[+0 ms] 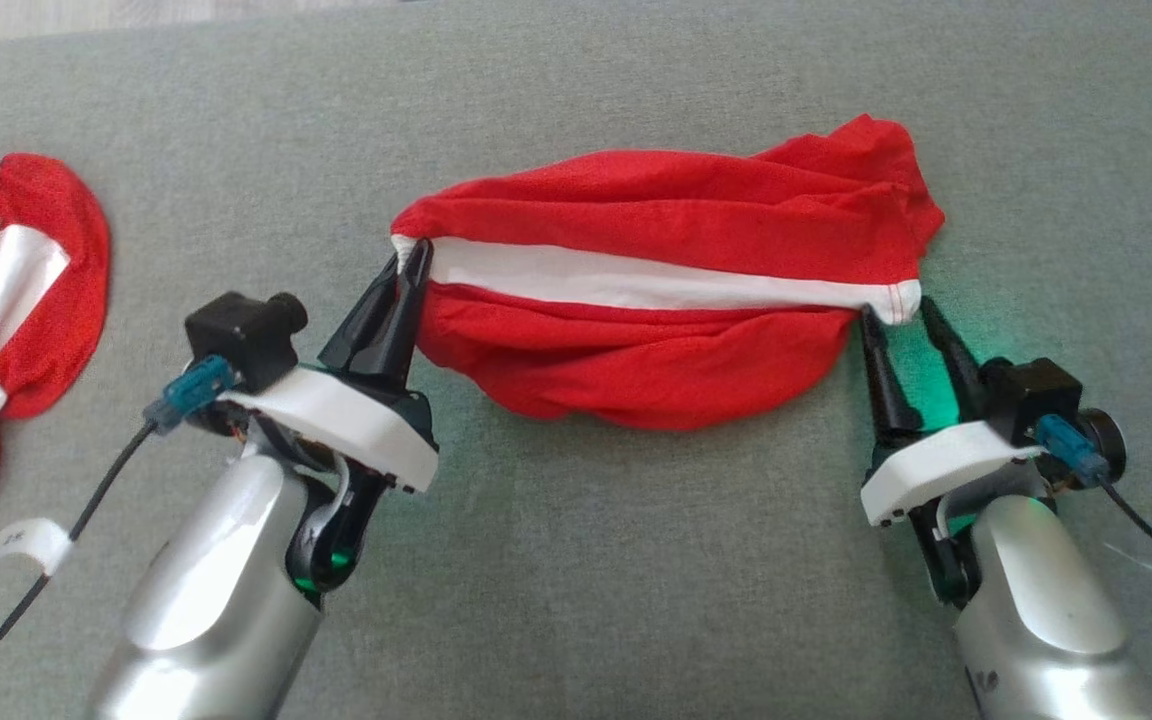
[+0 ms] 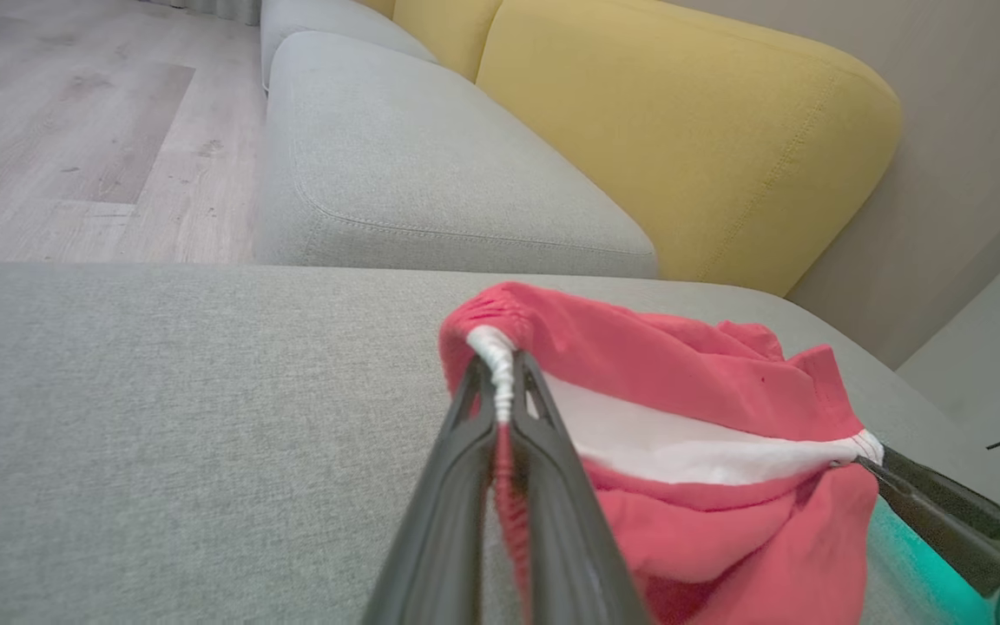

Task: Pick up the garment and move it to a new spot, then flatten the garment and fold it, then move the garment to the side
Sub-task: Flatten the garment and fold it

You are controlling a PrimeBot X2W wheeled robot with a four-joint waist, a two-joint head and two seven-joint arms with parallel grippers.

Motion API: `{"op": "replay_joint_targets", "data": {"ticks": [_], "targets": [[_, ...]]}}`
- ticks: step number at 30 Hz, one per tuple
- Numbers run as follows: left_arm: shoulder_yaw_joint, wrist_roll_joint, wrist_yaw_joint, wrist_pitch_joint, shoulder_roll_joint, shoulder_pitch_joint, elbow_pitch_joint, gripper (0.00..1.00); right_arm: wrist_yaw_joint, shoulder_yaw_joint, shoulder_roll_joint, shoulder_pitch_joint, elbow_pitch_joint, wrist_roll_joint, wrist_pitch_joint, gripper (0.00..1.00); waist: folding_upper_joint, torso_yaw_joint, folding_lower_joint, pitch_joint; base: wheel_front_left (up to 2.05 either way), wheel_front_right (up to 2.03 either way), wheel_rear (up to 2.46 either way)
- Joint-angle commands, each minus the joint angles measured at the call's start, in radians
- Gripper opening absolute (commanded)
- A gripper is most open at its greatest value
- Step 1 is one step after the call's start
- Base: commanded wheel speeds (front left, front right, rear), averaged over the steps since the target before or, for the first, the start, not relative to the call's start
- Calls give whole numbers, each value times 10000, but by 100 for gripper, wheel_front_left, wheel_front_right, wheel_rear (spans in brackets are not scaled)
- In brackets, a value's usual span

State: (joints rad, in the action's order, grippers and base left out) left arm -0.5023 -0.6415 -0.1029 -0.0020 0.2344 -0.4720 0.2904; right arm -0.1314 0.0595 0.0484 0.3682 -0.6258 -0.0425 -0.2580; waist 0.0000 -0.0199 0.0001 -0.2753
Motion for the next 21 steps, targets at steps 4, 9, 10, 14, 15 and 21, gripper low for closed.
{"op": "replay_joint_targets", "data": {"ticks": [4, 9, 10, 14, 15, 21], "targets": [[247, 18, -58, -118, 157, -489, -172, 0, 7, 206, 18, 284, 150, 88, -38, 0, 0, 98, -1, 17, 0, 0, 0], [277, 105, -53, -408, 237, -532, -189, 0, 7, -109, 18, 275, 751, 160, -38, 0, 0, 40, -1, 151, 0, 0, 0], [281, 154, -49, -482, 261, -574, -186, 0, 7, -206, 18, 281, 999, 177, -38, 0, 0, 6, -1, 198, 0, 0, 0], [231, 419, -68, -613, 387, -1077, -211, 0, 7, -664, 18, 580, 2182, 19, -38, 0, 0, -182, -1, 320, 0, 0, 0], [173, 554, -75, -558, 433, -1344, -200, 0, 7, -738, 21, 756, 2449, 0, -38, 0, 0, -223, -1, 297, 0, 0, 0], [-329, 1345, -203, -471, 375, -4212, 128, 0, 7, -976, 700, 2983, 3148, -113, -38, 0, 0, -566, -1, -468, 0, 0, 0]]}}
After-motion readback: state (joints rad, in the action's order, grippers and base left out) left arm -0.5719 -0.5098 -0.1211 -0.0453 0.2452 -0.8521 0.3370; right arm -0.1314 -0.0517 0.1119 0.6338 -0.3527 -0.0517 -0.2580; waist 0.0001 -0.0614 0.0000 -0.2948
